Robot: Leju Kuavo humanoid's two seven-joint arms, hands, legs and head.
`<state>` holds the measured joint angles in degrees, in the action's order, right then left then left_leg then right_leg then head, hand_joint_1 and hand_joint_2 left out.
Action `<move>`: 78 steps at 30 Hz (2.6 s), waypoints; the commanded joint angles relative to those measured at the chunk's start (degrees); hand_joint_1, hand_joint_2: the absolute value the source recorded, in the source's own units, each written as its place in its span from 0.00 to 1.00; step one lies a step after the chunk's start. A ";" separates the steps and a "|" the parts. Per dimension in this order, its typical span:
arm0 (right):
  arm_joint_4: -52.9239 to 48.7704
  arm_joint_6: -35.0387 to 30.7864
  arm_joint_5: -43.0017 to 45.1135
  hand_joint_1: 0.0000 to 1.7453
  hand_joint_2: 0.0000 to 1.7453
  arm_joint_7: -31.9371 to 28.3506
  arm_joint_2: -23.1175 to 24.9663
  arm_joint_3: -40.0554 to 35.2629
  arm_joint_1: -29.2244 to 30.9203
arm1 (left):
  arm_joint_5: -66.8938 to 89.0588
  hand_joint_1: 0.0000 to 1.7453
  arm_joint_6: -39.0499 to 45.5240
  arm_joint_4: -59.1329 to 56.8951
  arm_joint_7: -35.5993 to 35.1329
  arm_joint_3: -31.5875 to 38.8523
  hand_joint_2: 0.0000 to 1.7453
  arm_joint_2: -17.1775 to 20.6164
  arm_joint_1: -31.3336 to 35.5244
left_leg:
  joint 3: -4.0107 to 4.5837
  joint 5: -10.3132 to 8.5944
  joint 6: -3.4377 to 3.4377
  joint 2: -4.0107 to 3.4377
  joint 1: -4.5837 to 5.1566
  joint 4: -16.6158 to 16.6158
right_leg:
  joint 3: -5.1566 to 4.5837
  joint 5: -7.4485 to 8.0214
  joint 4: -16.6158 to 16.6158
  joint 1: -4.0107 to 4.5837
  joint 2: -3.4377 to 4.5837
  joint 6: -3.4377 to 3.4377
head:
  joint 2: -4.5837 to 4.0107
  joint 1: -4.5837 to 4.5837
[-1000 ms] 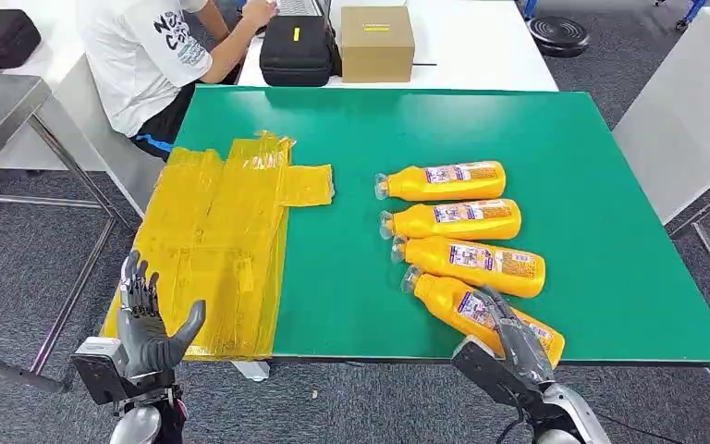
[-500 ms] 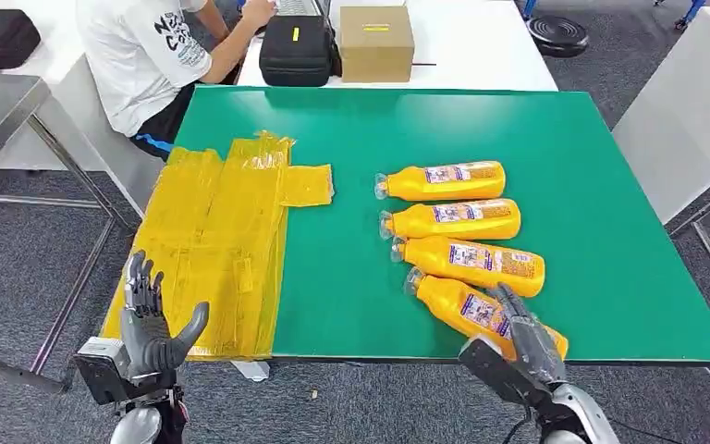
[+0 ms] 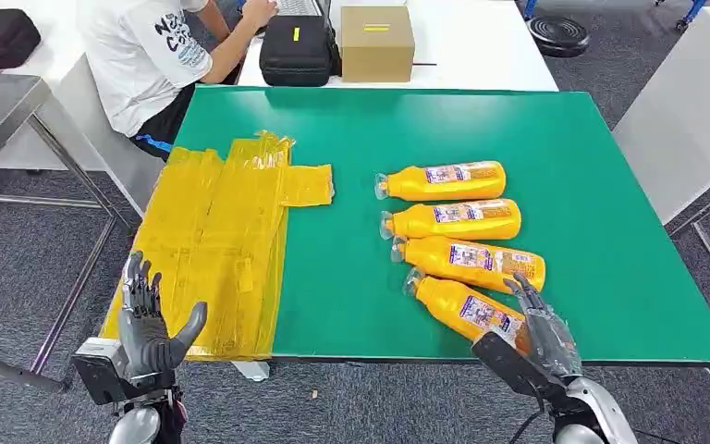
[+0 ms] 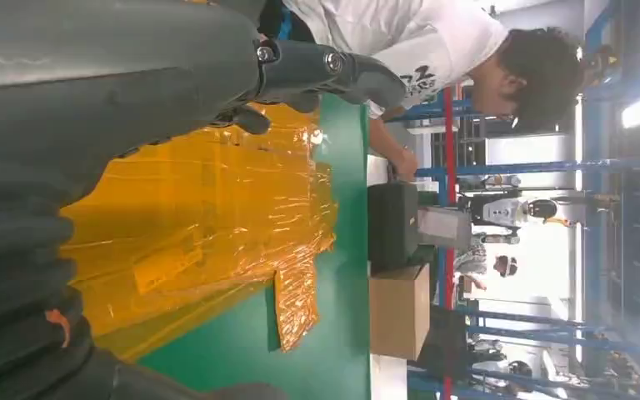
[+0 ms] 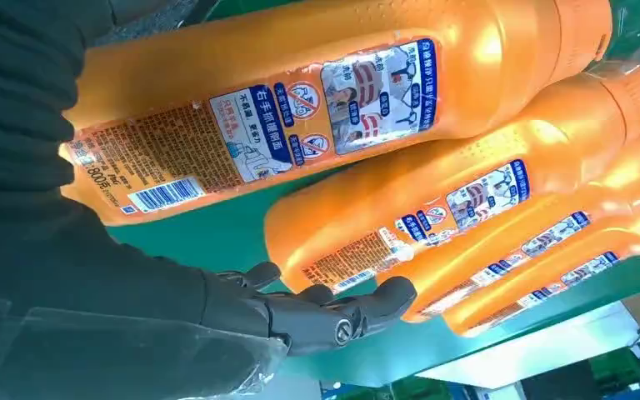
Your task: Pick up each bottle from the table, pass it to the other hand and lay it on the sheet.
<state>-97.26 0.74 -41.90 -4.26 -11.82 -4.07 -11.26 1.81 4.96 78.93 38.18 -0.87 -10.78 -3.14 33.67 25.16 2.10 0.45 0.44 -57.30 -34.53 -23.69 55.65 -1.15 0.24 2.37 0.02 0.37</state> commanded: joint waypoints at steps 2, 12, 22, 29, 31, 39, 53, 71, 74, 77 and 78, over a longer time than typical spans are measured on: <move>2.01 0.00 0.13 0.00 1.00 -0.16 -0.61 1.05 1.39 | 0.03 0.00 -0.58 -2.60 -0.21 1.19 1.00 -0.27 1.22 | -0.20 0.10 -0.13 -0.07 -0.08 -0.01 | 0.22 -0.07 -0.04 0.09 0.01 -0.11 | 0.00 0.00; 1.20 0.88 0.88 0.00 1.00 2.98 -0.53 4.00 -0.22 | 0.03 0.00 -0.24 -2.80 -0.43 0.88 1.00 -0.32 1.15 | -0.25 0.11 -0.14 -0.03 -0.08 0.00 | 0.27 -0.10 -0.04 0.09 -0.03 -0.12 | 0.00 0.00; 2.34 -0.29 -0.53 0.00 1.00 4.17 0.85 4.38 -1.81 | 0.35 0.00 0.21 -2.11 -1.10 1.32 1.00 -0.23 0.23 | -0.24 0.14 -0.16 -0.12 -0.12 0.02 | 0.24 -0.08 -0.06 0.13 0.05 -0.14 | 0.00 0.02; 4.54 0.61 -1.46 0.00 1.00 4.86 2.49 4.76 -0.76 | 0.42 0.00 0.43 -2.07 -1.42 1.42 1.00 -0.06 0.77 | -0.13 0.04 -0.10 -0.09 -0.07 0.06 | 0.13 0.00 -0.10 0.08 0.04 -0.09 | 0.00 0.00; 3.98 0.51 -1.67 0.00 1.00 4.92 2.69 4.69 -1.31 | 0.43 0.00 0.48 -1.78 -1.45 1.64 1.00 0.00 0.60 | -0.17 0.06 -0.12 -0.04 -0.08 0.05 | 0.16 -0.05 -0.07 0.09 -0.02 -0.11 | 0.00 0.00; 3.98 0.51 -1.67 0.00 1.00 4.92 2.69 4.69 -1.31 | 0.43 0.00 0.48 -1.78 -1.45 1.64 1.00 0.00 0.60 | -0.13 0.05 -0.10 -0.04 -0.07 0.03 | 0.12 -0.04 -0.07 0.08 -0.02 -0.09 | 0.00 0.00; 6.96 3.33 -2.45 0.00 1.00 5.77 3.59 8.17 -0.55 | 0.27 0.00 -0.41 -2.84 -1.95 2.17 1.00 -0.25 0.91 | -0.11 0.03 -0.08 0.04 -0.05 0.05 | 0.13 -0.04 -0.08 0.06 -0.08 -0.08 | 0.00 0.00; 11.49 4.75 -3.86 0.00 1.00 7.73 2.73 9.35 2.33 | -0.06 0.00 -0.67 -2.92 -2.20 3.00 1.00 -0.11 -0.21 | -0.24 0.12 -0.14 -0.15 -0.11 0.03 | 0.25 -0.06 -0.11 0.12 0.08 -0.12 | 0.00 0.00; 11.63 5.13 -4.25 0.00 1.00 8.00 2.45 9.43 1.73 | -0.48 0.00 -0.95 -3.50 -2.23 2.91 1.00 0.08 -0.16 | -0.20 0.07 -0.11 -0.07 -0.07 0.08 | 0.21 -0.04 -0.11 0.08 0.01 -0.09 | 0.00 0.00; 12.41 6.00 -4.24 0.00 1.00 8.14 1.71 9.29 1.88 | -0.79 0.00 -1.05 -4.21 -2.17 2.62 1.00 0.18 0.20 | -0.16 0.05 -0.10 -0.03 -0.06 0.07 | 0.18 -0.04 -0.10 0.07 -0.02 -0.09 | 0.00 0.00; 12.80 6.21 -4.17 0.00 1.00 8.20 1.57 9.29 2.10 | -0.90 0.00 -1.04 -4.35 -2.17 2.66 1.00 0.16 0.30 | -0.10 0.03 -0.07 -0.05 -0.03 0.06 | 0.10 -0.02 -0.08 0.03 0.01 -0.06 | 0.00 0.00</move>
<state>-89.96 5.40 -46.18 3.43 -9.49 4.59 -11.16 1.44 4.22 78.73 36.17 0.35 -11.02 -4.11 33.73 25.16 2.10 0.46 0.45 -57.30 -34.58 -23.69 55.65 -1.15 0.22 2.37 0.02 0.37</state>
